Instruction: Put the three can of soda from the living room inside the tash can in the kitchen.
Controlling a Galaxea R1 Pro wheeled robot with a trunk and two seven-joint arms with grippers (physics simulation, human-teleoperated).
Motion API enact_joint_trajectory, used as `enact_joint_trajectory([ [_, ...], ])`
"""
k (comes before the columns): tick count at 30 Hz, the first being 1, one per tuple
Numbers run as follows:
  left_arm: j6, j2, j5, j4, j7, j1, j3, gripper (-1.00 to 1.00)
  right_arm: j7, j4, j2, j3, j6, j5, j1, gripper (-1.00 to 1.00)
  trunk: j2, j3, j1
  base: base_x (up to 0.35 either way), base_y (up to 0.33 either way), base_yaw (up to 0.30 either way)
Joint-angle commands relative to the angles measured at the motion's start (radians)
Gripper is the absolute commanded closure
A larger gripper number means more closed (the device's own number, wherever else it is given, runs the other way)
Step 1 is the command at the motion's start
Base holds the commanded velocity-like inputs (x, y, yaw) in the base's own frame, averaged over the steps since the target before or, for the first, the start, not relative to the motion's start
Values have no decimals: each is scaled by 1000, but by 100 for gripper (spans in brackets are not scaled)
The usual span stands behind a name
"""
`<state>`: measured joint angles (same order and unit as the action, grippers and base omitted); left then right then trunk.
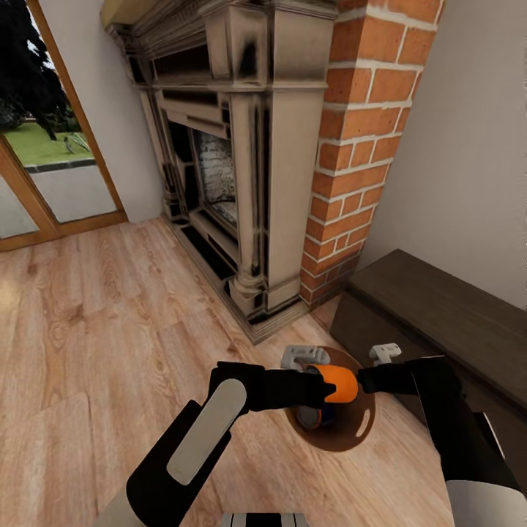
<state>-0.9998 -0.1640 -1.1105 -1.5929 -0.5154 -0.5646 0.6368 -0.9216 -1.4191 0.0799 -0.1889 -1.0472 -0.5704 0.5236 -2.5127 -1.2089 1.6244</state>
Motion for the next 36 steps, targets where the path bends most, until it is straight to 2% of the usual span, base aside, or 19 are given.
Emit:
enact_joint_trajectory([
  [1,0,0,1,0,-1,0,1,100,-1,-1,-8,0,0,-2,0,100,0,4,0,0,0,0],
  [4,-1,1,2,1,-2,0,4,100,0,-1,-47,35,0,-4,-1,100,1,16,-2,0,0,0],
  [8,-3,5,0,1,-44,0,4,100,0,-1,-64,61,0,-6,-1,100,2,31,-4,0,0,0],
  [14,-10,13,-4,3,-93,1,5,100,0,-1,-69,66,0,-6,-1,100,3,54,-6,0,0,0],
  [19,-38,17,-3,13,-104,3,5,100,0,-1,-70,66,0,-5,-1,100,4,74,-9,0,0,0],
  [25,-42,16,3,94,-107,2,5,100,0,-1,-70,66,0,-4,-1,100,6,97,-11,0,0,0],
  [31,-42,14,6,147,-111,3,8,100,0,-3,-68,66,0,-2,-1,100,6,97,-11,0,0,0],
  [32,-42,14,6,151,-111,3,11,-100,0,-3,-68,66,0,-2,-1,100,6,97,-11,0,0,0],
  [36,-41,15,6,156,-112,2,16,-100,0,-4,-67,66,0,-2,-1,100,6,97,-11,0,0,0],
])
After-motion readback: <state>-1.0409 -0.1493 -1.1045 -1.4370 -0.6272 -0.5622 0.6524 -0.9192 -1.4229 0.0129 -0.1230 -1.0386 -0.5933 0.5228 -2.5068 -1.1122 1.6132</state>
